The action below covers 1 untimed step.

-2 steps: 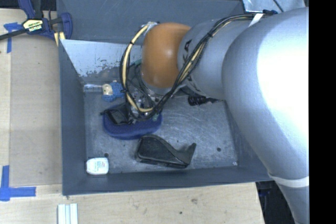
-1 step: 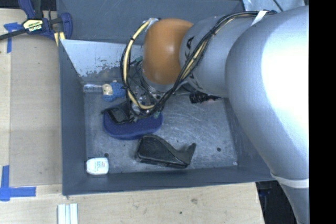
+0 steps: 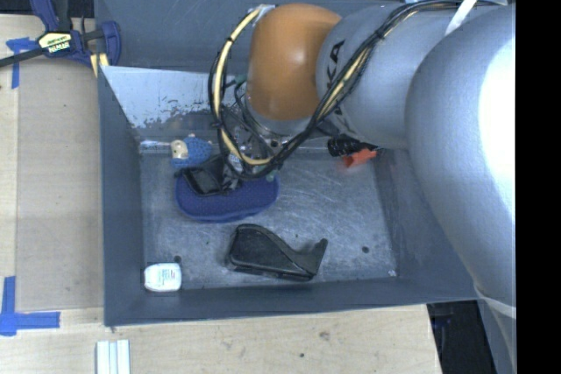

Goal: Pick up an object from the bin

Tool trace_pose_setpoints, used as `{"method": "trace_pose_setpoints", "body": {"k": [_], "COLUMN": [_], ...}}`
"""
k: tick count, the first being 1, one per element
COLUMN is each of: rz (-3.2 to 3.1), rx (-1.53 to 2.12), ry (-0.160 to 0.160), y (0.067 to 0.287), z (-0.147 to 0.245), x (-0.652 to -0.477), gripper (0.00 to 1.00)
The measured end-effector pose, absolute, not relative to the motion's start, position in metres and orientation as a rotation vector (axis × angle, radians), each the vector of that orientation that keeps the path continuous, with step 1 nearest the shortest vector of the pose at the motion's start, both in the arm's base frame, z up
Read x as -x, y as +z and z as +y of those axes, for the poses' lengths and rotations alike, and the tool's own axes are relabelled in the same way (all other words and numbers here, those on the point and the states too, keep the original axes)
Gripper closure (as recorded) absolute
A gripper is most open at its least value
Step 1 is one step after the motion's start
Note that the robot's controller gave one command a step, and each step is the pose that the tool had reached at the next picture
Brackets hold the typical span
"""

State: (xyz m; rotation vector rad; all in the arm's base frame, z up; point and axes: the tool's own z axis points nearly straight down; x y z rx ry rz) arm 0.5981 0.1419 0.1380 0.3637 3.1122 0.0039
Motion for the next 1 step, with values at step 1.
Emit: {"method": "trace_pose_setpoints", "body": {"k": [1], "rz": [3.112], "rx": [-0.364], "ry": [0.004], "y": [0.184], "z": [0.141], "x": [-0.6002], "gripper": [1.0]}}
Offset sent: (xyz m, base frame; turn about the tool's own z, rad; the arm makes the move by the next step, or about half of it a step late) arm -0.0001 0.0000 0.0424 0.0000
